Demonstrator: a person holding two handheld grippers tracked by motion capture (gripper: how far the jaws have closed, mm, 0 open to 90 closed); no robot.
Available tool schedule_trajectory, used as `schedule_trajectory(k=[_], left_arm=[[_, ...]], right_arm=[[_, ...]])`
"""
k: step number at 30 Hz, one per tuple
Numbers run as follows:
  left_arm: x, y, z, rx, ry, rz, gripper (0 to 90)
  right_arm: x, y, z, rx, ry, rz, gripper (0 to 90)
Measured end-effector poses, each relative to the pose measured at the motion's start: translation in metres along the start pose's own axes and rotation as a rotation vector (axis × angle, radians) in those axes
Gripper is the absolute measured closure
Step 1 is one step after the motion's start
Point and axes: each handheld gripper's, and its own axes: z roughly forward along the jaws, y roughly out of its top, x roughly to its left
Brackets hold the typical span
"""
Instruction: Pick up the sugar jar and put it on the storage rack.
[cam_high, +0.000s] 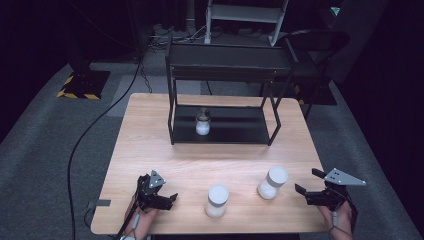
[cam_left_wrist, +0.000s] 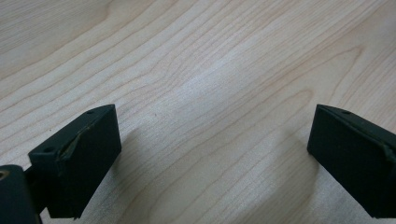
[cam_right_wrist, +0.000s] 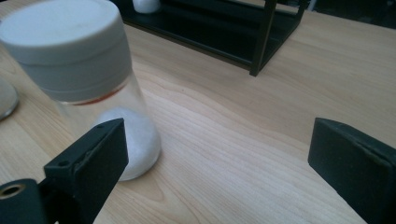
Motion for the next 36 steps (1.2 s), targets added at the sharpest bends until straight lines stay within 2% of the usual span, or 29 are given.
schedule_trajectory(k=[15, 21, 31, 36], left_arm=[[0.001, 0.000, 0.000, 0.001, -0.005, 0.005, 2.6], [0.002, 0.000, 0.000, 0.001, -0.006, 0.006, 2.6], [0.002, 0.000, 0.000, 0.002, -0.007, 0.007, 2.3], [0.002, 0.000, 0.000, 0.001, -0.007, 0.007, 2.3]], right_arm=[[0.008, 0.021, -0.014, -0.046, 0.010, -0.041, 5.2], [0.010, 0.031, -0.016, -0.045, 0.018, -0.052, 5.2], [0.025, 0.047, -0.013, -0.054, 0.043, -0.109, 5.3], [0.030, 0.054, -0.008, -0.064, 0.071, -0.132, 5.3]])
